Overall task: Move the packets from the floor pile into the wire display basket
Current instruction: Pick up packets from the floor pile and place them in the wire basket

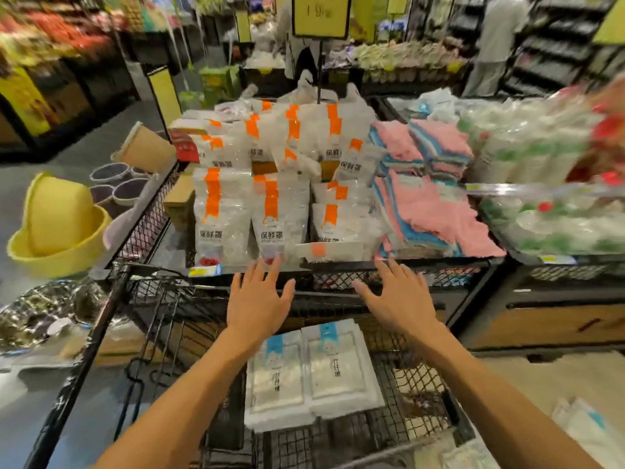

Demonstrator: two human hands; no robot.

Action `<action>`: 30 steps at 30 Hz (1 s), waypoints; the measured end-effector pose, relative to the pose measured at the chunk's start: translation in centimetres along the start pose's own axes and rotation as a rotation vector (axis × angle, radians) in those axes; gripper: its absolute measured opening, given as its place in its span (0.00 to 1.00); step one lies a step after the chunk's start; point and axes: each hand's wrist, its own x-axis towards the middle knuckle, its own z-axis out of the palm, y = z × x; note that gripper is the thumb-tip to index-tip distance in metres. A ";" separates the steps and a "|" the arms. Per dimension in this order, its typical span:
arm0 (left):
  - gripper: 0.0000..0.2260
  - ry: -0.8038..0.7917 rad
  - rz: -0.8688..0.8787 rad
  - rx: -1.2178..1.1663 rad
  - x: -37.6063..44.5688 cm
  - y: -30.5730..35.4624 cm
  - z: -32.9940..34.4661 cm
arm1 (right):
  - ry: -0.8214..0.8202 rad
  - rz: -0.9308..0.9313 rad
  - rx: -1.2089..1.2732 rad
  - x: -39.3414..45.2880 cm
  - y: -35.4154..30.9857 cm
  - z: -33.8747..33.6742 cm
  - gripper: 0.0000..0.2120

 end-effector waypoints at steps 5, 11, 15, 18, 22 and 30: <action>0.30 -0.013 0.163 0.007 -1.4 1.4 -1.9 | 0.090 0.106 0.041 -5.2 0.2 -2.3 0.40; 0.30 -0.046 0.409 -0.056 -4.1 7.1 -1.2 | 0.195 0.364 0.069 -15.4 5.6 -4.1 0.44; 0.30 -0.128 0.585 -0.093 -7.3 13.3 0.3 | 0.264 0.594 0.069 -23.5 10.5 -4.8 0.43; 0.30 -0.175 0.717 -0.109 -10.0 18.0 1.2 | 0.313 0.715 0.055 -29.9 13.8 -5.2 0.44; 0.30 -0.199 0.879 -0.110 -13.8 24.4 2.3 | 0.363 0.876 0.052 -37.4 18.0 -5.1 0.36; 0.30 -0.239 1.131 -0.075 -22.5 37.8 5.8 | 0.417 1.134 0.084 -49.2 27.3 -3.9 0.40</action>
